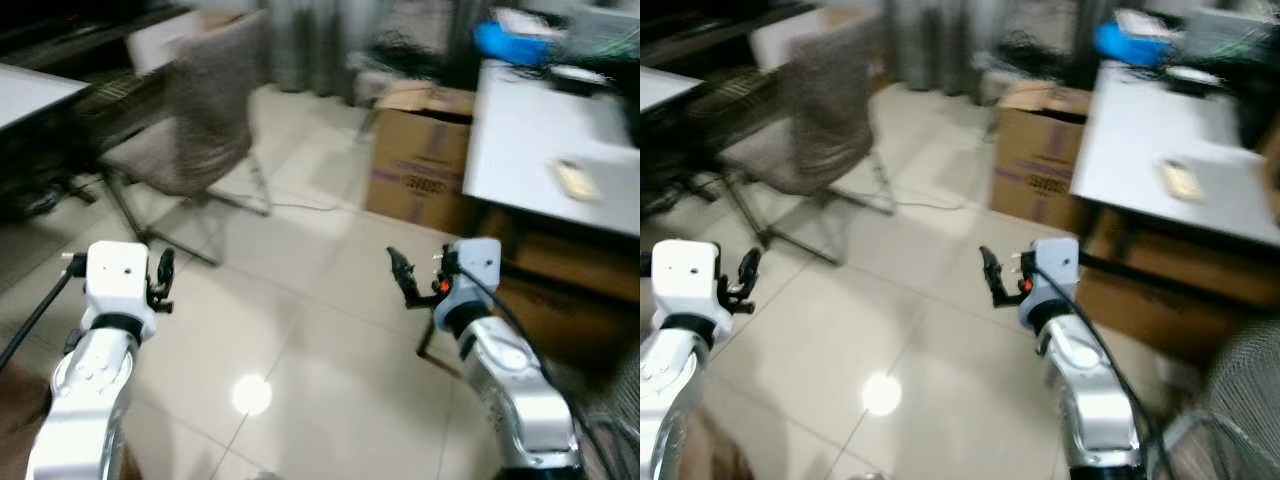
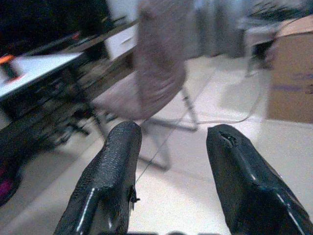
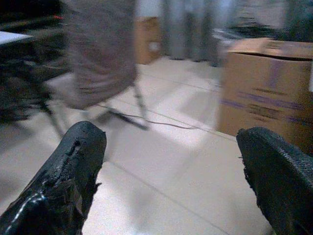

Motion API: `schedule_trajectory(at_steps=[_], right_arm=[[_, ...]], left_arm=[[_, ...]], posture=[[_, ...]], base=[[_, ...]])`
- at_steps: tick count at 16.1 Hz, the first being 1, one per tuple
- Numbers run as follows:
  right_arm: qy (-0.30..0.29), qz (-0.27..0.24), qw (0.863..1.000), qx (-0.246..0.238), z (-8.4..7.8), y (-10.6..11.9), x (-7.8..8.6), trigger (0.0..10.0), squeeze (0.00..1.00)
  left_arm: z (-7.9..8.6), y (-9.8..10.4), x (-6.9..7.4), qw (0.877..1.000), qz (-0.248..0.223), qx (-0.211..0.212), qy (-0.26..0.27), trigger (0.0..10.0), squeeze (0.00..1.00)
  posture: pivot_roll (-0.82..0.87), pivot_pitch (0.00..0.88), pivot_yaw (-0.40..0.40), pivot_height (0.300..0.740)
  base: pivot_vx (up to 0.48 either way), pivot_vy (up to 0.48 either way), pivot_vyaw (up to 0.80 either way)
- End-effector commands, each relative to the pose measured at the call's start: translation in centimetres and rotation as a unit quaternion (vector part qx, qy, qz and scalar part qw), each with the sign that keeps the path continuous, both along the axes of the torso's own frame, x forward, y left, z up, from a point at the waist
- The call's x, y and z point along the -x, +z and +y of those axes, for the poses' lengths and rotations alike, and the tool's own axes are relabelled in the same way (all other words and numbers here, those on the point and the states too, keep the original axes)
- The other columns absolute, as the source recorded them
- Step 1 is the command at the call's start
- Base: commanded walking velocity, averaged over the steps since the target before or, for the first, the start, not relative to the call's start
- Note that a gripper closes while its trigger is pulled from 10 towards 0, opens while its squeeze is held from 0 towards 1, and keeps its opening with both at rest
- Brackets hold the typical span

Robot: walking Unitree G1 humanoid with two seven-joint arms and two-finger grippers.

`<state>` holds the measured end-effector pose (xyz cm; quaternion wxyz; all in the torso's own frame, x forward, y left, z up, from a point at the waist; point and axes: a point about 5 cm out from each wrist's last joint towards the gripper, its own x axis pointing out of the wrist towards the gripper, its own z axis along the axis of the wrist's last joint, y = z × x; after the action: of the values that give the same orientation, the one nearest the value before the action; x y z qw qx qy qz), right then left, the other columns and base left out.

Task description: Move the pillow to the sofa from floor

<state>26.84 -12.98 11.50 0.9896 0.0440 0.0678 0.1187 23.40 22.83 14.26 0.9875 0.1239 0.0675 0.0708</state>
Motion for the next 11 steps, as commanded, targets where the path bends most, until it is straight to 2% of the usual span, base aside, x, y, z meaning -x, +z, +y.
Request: schedule_trajectory(at_steps=[1, 4, 11], right_arm=[[0.000, 0.003, 1.000, 0.005, -0.13, -0.03, -0.02, 10.0, 1.00], [0.002, 0.004, 1.000, 0.015, -0.41, 0.00, -0.23, 10.0, 1.00], [0.008, 0.016, 1.000, 0.020, -0.27, -0.04, -0.52, 10.0, 1.00]], left_arm=[[-0.32, 0.30, -0.01, 1.000, -0.004, -0.002, -0.002, 10.0, 0.00], [-0.50, -0.21, -0.01, 1.000, 0.008, -0.025, -0.001, 10.0, 0.00], [-0.66, -0.11, 0.49, 1.000, 0.001, -0.021, 0.005, 10.0, 0.00]], posture=[[-0.05, 0.000, 0.016, 0.740], [-0.05, 0.000, 0.004, 0.740], [-0.04, 0.000, -0.025, 0.740]], base=[[0.000, -0.480, 0.79], [0.000, 0.000, 0.80], [0.000, 0.000, 0.80]])
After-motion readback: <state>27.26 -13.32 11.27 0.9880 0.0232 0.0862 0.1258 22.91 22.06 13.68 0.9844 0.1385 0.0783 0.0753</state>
